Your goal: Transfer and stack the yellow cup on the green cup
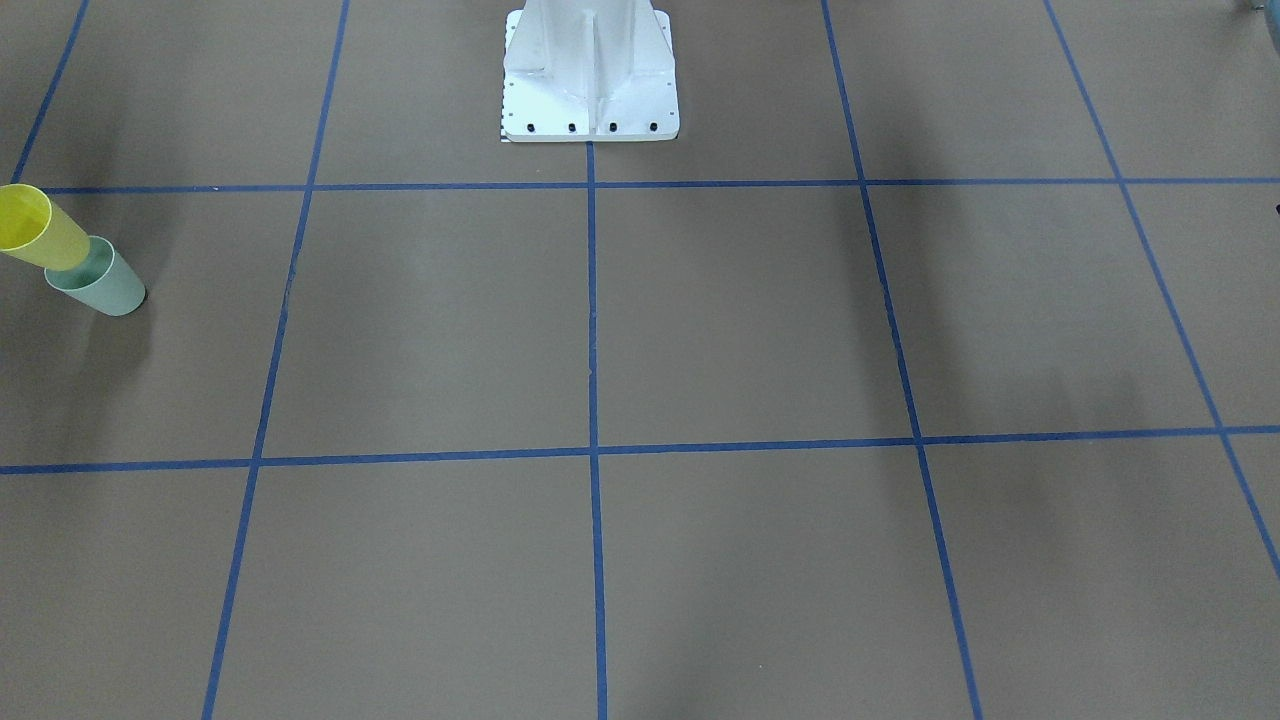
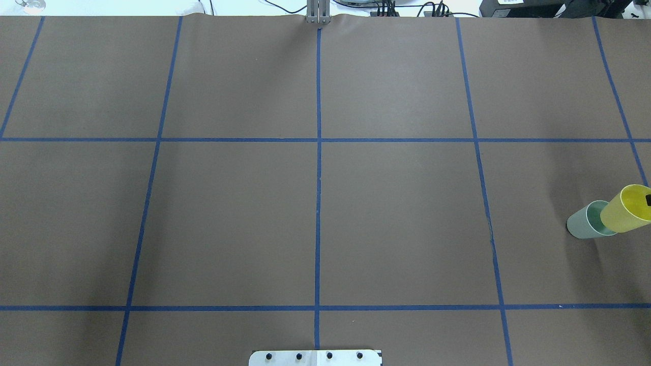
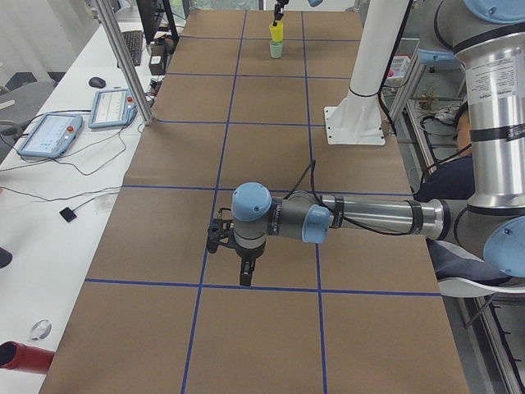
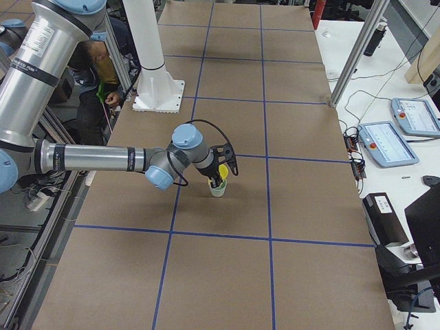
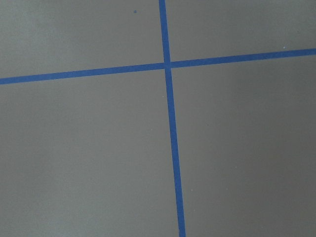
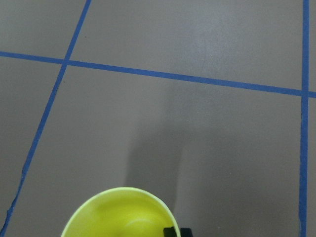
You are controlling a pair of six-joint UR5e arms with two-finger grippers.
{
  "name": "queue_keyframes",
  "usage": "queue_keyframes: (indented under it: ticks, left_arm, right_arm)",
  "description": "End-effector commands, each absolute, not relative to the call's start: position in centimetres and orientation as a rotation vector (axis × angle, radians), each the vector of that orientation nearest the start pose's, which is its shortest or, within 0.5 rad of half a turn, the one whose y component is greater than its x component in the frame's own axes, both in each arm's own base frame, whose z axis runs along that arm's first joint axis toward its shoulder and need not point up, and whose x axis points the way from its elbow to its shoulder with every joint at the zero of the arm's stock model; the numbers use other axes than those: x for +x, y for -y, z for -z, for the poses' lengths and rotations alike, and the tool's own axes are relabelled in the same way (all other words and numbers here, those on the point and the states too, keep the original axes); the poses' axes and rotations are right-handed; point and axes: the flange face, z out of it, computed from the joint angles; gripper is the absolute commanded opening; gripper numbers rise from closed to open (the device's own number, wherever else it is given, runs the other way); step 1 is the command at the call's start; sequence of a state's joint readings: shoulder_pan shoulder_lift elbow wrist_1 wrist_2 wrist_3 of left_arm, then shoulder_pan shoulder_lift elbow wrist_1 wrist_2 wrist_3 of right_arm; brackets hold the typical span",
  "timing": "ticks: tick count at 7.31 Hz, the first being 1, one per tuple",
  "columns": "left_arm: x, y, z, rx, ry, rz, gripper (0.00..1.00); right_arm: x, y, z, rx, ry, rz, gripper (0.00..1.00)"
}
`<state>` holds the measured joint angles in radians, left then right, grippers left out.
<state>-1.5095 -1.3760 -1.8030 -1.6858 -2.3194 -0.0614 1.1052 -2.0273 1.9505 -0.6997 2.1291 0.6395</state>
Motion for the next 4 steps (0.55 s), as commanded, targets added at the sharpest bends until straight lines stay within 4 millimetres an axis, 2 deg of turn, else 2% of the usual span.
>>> queue_keyframes:
  ticks: [1,4]
  left_arm:
    - [-3.97,42.24,-62.28,0.097,-0.755,-0.056,1.0]
    - [-3.97,42.24,-62.42,0.096,-0.754,-0.056,1.0]
  right_arm:
    - [-8.71,33.96,-56.02,0.383,0.857,0.075,0.0]
    - [-9.58,34.82,-56.19,0.381,0.862,0.079,0.0]
